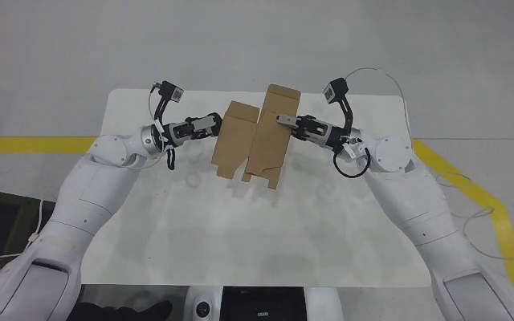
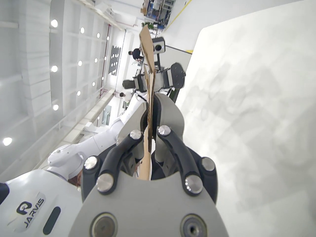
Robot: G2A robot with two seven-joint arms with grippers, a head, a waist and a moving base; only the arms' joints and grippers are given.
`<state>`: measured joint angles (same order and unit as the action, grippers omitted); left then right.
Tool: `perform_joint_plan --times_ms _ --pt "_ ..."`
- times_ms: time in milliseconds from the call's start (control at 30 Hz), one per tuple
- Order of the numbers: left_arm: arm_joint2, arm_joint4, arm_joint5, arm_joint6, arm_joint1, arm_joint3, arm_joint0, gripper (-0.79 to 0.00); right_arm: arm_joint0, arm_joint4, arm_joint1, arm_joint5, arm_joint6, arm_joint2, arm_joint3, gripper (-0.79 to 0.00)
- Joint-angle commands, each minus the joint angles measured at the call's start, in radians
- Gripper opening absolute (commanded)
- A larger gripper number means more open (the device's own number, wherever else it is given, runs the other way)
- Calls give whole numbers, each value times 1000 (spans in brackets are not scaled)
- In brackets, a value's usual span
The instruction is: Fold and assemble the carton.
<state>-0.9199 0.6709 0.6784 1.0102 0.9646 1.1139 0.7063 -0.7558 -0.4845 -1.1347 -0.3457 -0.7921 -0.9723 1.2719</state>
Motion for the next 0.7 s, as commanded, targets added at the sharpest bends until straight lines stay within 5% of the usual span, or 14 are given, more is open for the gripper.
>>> perform_joint_plan --times_ms 0,300,467,500,533,633,667 --pt "-10 -5 -14 -12 -3 24 27 0 -27 -5 3 8 35 -20 17 -785" --pt "-40 -19 -64 -19 -8 117 115 0 -107 -15 6 25 106 -67 58 -785" --pt "-48 -35 -84 -35 -4 148 130 -172 -120 12 7 40 114 -86 77 -785" --pt "-49 -37 -88 -37 -3 154 132 -249 -122 15 7 42 114 -90 80 -785" --pt "-51 -37 -92 -40 -2 159 135 -406 -125 18 7 45 115 -92 83 -785" --pt "-54 -42 -101 -43 1 172 140 -517 -131 24 6 52 113 -98 91 -785" --pt "-55 -42 -104 -39 2 176 141 -640 -134 24 6 52 114 -100 93 -785"
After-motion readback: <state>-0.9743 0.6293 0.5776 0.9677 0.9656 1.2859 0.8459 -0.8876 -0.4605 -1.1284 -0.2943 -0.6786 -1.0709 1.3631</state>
